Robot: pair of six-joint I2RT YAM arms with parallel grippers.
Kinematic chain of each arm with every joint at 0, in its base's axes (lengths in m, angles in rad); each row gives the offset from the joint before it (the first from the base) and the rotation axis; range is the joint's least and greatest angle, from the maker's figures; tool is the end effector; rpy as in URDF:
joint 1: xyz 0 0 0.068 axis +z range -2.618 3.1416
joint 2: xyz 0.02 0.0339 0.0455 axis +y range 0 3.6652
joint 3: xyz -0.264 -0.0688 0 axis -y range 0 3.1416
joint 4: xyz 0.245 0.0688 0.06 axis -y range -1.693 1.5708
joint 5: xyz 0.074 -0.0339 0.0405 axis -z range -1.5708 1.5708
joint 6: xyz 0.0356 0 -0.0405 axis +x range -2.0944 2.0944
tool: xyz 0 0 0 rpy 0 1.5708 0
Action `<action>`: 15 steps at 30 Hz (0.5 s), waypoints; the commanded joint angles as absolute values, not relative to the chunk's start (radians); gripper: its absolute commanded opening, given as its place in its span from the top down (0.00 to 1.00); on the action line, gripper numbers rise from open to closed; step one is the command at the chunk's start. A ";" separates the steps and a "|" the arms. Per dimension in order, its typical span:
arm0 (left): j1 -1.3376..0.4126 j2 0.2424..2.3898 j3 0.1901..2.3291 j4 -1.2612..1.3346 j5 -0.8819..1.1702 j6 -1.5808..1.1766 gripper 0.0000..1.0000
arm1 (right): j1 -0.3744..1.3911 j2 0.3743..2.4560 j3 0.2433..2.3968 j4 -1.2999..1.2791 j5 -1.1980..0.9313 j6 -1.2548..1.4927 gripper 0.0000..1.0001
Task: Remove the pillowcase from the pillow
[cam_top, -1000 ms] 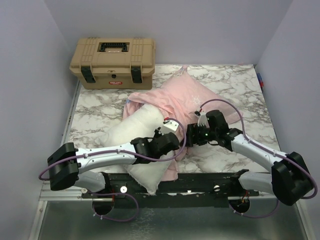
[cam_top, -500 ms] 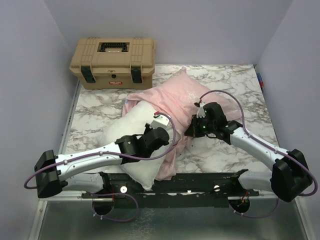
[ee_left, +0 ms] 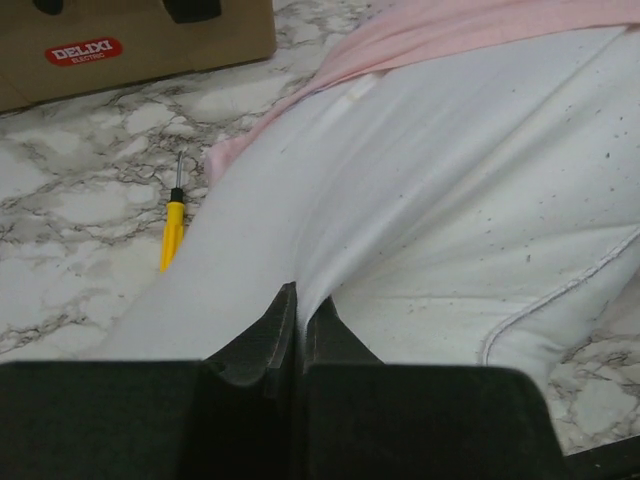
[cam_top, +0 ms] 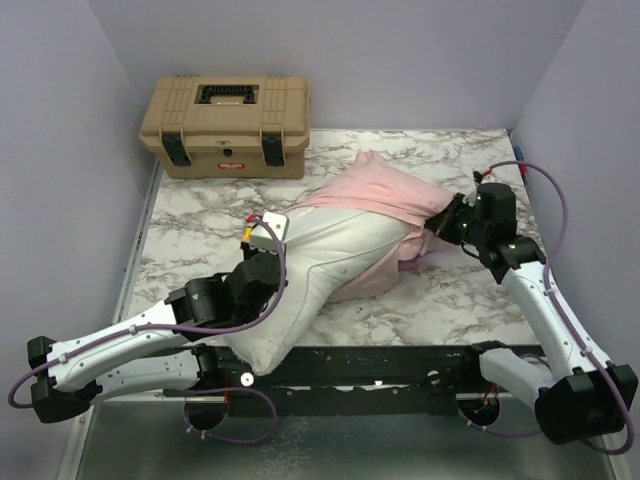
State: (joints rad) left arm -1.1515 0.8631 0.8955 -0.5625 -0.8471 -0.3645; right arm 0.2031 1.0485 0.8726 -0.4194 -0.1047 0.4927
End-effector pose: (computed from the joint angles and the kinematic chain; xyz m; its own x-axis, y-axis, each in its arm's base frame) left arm 0.0958 -0.1494 0.3327 -0.3141 0.1249 -0.9411 0.2458 0.9682 0.0464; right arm 0.2251 0.0502 0.2972 -0.6189 0.3528 -0.7018 0.0084 0.8963 0.4433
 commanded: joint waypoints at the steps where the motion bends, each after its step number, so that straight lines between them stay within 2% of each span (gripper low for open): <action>1: -1.123 0.737 0.894 -0.669 -1.139 -0.365 1.00 | -0.005 0.974 0.898 -0.432 0.033 0.593 0.99; 7: -1.124 0.711 0.849 -0.631 -1.058 -0.351 1.00 | -0.183 0.986 0.845 -0.377 -0.161 0.713 0.99; 15: -1.123 0.707 0.805 -0.517 -0.766 -0.239 1.00 | -0.193 1.042 0.831 -0.374 -0.336 0.626 0.98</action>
State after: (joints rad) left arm -1.1530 0.7616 0.8150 -0.4751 -0.7326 -0.3538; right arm -0.1333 1.0420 0.8383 -0.4606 -0.4324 0.6777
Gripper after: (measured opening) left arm 0.020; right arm 0.022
